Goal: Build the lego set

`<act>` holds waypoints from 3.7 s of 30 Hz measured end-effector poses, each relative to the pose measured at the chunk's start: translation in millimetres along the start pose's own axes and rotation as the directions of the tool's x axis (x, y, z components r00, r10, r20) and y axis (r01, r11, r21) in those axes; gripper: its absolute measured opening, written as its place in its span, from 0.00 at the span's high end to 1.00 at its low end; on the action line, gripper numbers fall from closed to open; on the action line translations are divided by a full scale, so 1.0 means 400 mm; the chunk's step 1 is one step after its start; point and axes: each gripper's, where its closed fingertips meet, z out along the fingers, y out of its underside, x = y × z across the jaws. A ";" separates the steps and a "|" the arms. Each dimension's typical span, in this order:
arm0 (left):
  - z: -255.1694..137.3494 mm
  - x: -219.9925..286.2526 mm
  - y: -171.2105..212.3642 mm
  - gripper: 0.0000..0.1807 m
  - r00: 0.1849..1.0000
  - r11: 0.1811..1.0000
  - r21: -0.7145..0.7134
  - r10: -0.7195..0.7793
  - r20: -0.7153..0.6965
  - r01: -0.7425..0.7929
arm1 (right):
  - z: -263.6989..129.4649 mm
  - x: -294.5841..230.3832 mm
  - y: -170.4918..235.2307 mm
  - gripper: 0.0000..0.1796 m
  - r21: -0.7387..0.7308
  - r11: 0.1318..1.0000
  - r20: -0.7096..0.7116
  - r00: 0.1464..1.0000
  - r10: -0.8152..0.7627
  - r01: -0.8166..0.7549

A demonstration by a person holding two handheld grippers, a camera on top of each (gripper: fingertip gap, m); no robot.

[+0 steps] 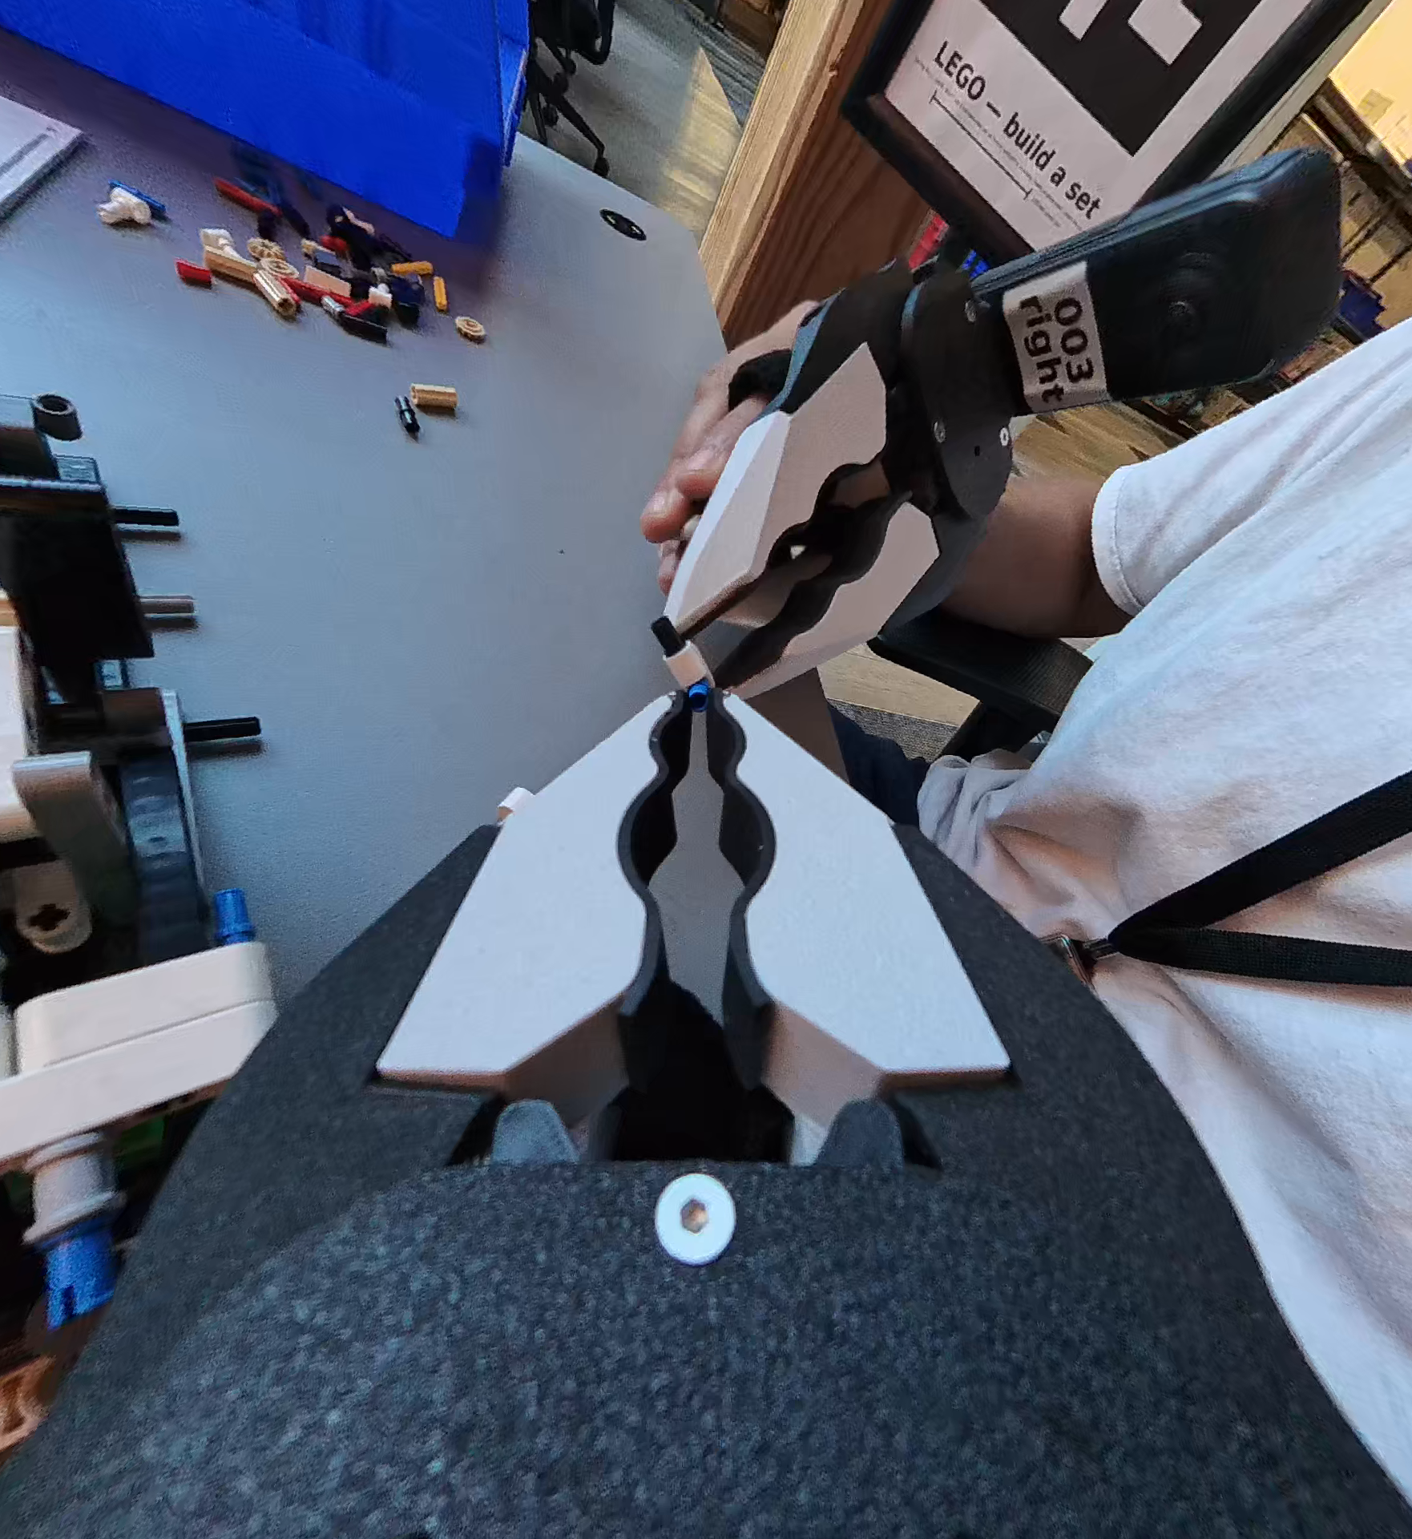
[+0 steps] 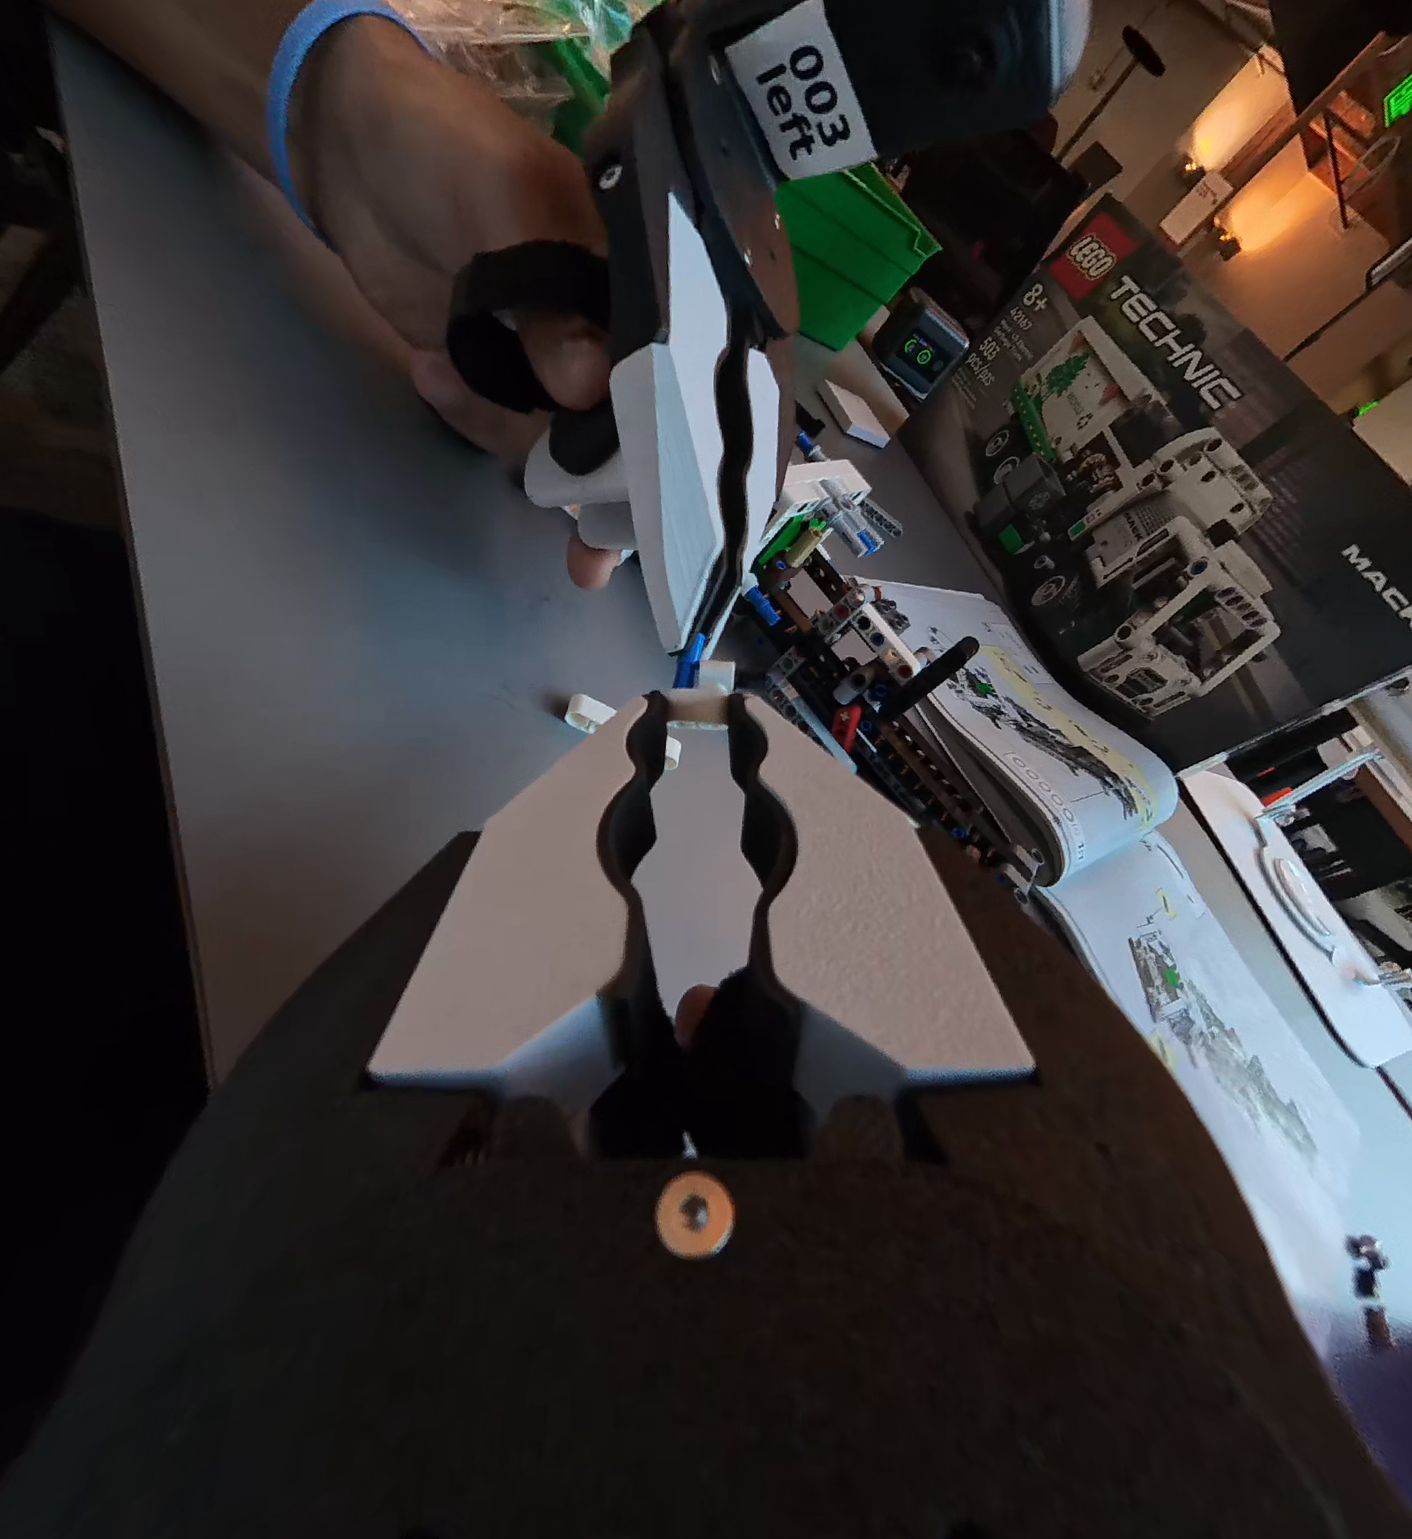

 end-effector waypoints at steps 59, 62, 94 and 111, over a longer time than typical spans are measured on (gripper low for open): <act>-0.031 -0.006 -0.061 1.00 0.870 0.902 0.034 0.403 0.286 -0.429 | -0.029 0.061 -0.038 0.83 0.067 0.827 -0.016 0.828 0.561 -0.558; -0.021 0.005 -0.049 1.00 0.729 0.796 -0.082 0.585 0.356 -0.599 | -0.030 0.051 -0.040 0.76 0.028 0.574 0.136 0.572 0.809 -0.818; -0.022 0.030 -0.074 1.00 0.296 0.551 -0.343 0.764 0.573 -0.761 | -0.016 0.040 -0.084 0.92 0.224 0.529 0.114 0.561 0.820 -0.818; -0.038 0.023 -0.075 1.00 0.773 0.835 -0.002 0.510 0.377 -0.550 | -0.046 0.054 -0.052 0.81 0.094 0.789 0.073 0.795 0.602 -0.607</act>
